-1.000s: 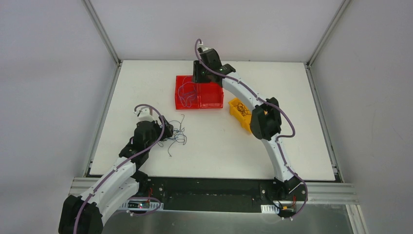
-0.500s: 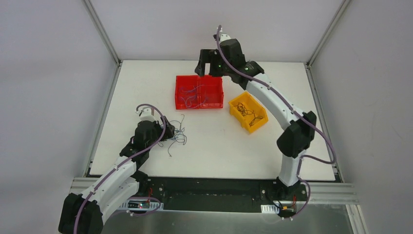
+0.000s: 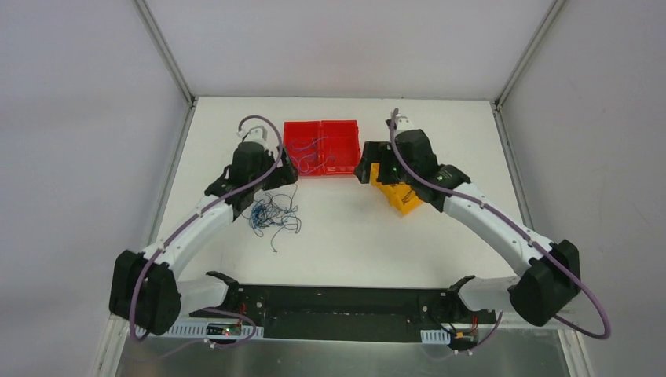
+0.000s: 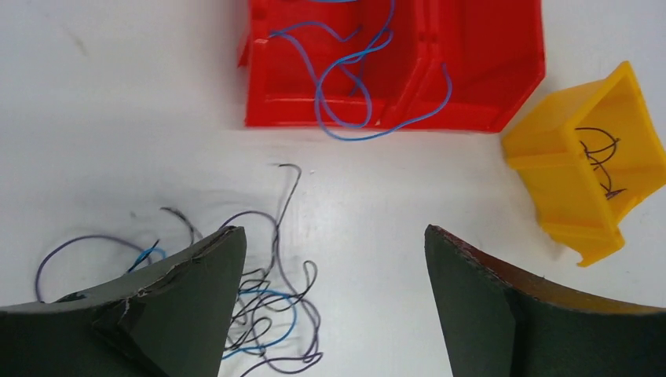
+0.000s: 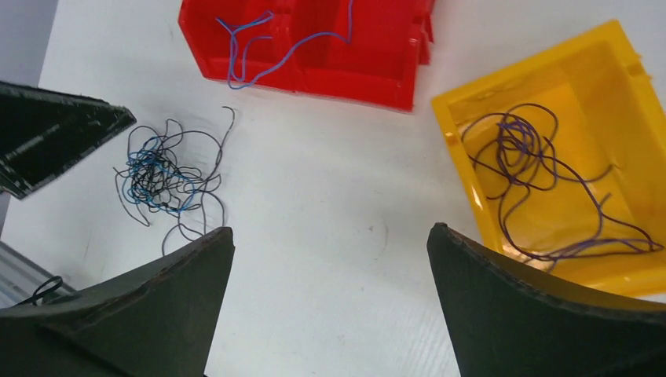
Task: Untangle the cables
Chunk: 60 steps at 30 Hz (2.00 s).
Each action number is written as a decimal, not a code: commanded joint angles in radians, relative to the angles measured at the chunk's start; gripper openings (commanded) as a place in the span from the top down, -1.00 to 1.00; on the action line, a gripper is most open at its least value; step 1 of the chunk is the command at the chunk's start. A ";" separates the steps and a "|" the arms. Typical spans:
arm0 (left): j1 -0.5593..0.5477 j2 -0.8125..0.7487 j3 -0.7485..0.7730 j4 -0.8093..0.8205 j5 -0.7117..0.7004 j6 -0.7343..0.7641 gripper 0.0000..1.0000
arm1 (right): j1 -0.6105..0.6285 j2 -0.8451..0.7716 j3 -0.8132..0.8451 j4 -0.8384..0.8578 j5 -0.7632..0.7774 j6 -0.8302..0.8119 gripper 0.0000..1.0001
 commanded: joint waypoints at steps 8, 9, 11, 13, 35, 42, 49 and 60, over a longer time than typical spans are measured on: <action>-0.190 0.474 0.601 -0.319 0.096 0.383 -0.55 | -0.032 -0.303 -0.305 0.220 0.131 0.032 -0.92; -0.192 0.518 0.656 -0.352 0.064 0.426 -0.50 | -0.035 -0.322 -0.326 0.231 0.140 0.032 -0.91; -0.193 0.591 0.737 -0.399 0.005 0.494 -0.28 | -0.038 -0.356 -0.347 0.236 0.160 0.027 -0.90; -0.193 0.656 0.806 -0.451 -0.021 0.551 -0.10 | -0.039 -0.387 -0.364 0.236 0.185 0.024 -0.90; -0.193 0.822 0.931 -0.513 -0.026 0.518 1.00 | -0.059 -0.472 -0.433 0.269 0.272 0.023 -0.89; -0.110 0.737 0.895 -0.464 0.029 0.423 1.00 | -0.061 -0.467 -0.434 0.268 0.268 0.028 -0.89; -0.003 0.690 0.825 -0.413 0.038 0.285 1.00 | -0.064 -0.455 -0.431 0.268 0.263 0.030 -0.88; 0.057 0.692 0.806 -0.410 -0.030 0.187 1.00 | -0.067 -0.446 -0.427 0.268 0.258 0.030 -0.89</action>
